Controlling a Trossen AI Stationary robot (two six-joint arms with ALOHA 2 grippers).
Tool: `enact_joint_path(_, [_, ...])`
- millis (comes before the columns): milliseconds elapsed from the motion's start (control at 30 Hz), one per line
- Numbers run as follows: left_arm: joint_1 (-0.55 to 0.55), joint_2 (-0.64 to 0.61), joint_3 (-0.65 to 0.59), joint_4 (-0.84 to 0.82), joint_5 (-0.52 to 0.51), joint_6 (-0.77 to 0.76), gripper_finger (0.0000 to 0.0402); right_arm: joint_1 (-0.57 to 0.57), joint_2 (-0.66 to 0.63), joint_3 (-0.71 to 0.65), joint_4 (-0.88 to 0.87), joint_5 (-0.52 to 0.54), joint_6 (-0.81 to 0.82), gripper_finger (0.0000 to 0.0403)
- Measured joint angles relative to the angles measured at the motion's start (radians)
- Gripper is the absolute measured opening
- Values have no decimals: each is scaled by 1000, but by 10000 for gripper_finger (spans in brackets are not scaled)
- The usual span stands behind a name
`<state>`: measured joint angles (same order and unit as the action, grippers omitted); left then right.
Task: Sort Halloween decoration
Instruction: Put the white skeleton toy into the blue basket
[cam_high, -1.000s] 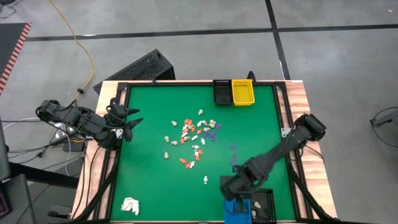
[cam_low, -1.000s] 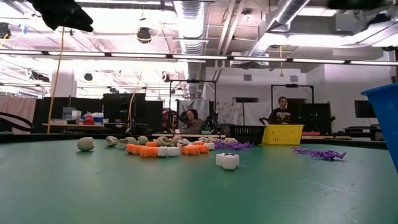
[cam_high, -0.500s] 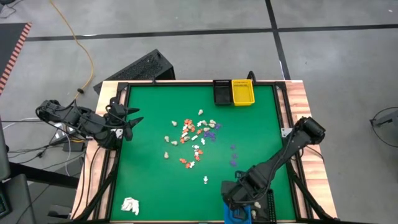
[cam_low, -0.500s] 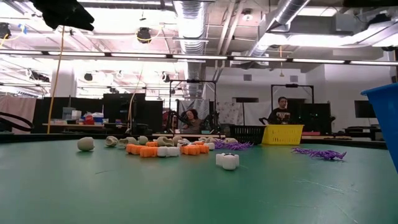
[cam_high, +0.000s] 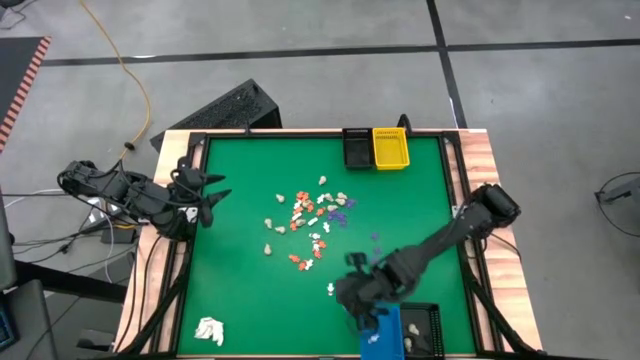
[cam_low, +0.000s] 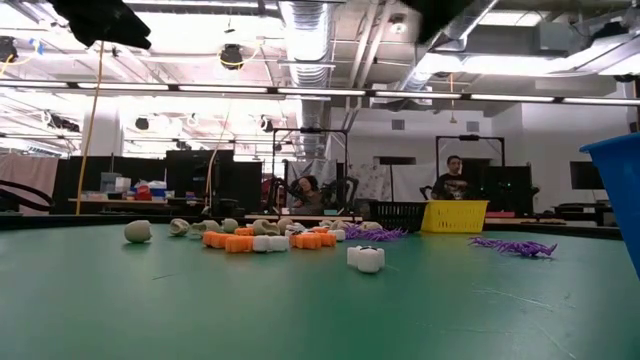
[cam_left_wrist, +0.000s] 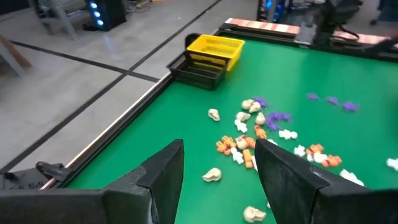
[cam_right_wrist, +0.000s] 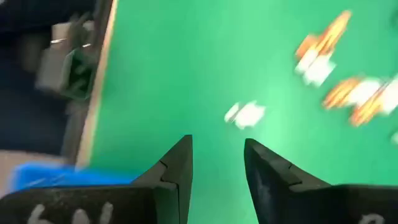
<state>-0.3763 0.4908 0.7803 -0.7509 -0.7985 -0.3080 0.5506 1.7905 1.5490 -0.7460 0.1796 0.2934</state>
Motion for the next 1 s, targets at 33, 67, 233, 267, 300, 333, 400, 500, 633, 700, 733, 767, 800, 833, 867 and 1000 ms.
enact_joint_path(33, [0, 0, 0, 0, 12, 7, 189, -16, 0, 0, 27, 3, -66, 142])
enact_joint_path(67, [0, 0, 0, 0, 22, 10, 189, -31, 6, 0, 59, 3, -133, 143])
enact_joint_path(233, [0, 0, 0, 0, 33, 12, 189, -93, 51, 0, 137, -29, -374, 148])
enact_joint_path(267, [0, 0, 0, -1, 33, 12, 189, -101, 66, 0, 136, -45, -404, 150])
enact_joint_path(300, [0, 0, 0, -1, 33, 12, 189, -110, 82, 0, 131, -68, -427, 152])
enact_joint_path(333, [0, 0, 0, -1, 34, 12, 189, -121, 96, 0, 129, -90, -450, 154])
enact_joint_path(400, [0, 0, 0, -1, 33, 12, 189, -142, 119, 0, 116, -135, -505, 161])
enact_joint_path(500, [0, 0, 0, -1, 33, 12, 189, -163, 147, 0, 118, -202, -610, 173])
enact_joint_path(633, [0, 0, 0, -1, 33, 8, 189, -174, 168, 0, 115, -214, -742, 192])
enact_joint_path(700, [0, 0, 0, -1, 33, 8, 189, -174, 180, 0, 110, -216, -771, 202])
enact_joint_path(733, [0, 0, 0, -1, 33, 7, 189, -174, 182, -1, 109, -220, -780, 206])
enact_joint_path(767, [0, 0, 0, -1, 33, 7, 189, -174, 182, -1, 107, -228, -794, 209])
enact_joint_path(800, [0, 0, 0, -1, 33, 7, 189, -175, 188, -1, 116, -234, -812, 211])
enact_joint_path(833, [0, 0, 0, -1, 32, 7, 189, -175, 191, 0, 129, -235, -824, 213])
enact_joint_path(867, [0, 0, 0, -1, 32, 7, 189, -175, 193, 1, 131, -236, -840, 214])
enact_joint_path(1000, [0, 0, 0, -1, 32, 3, 189, -173, 213, 1, 136, -260, -870, 214])
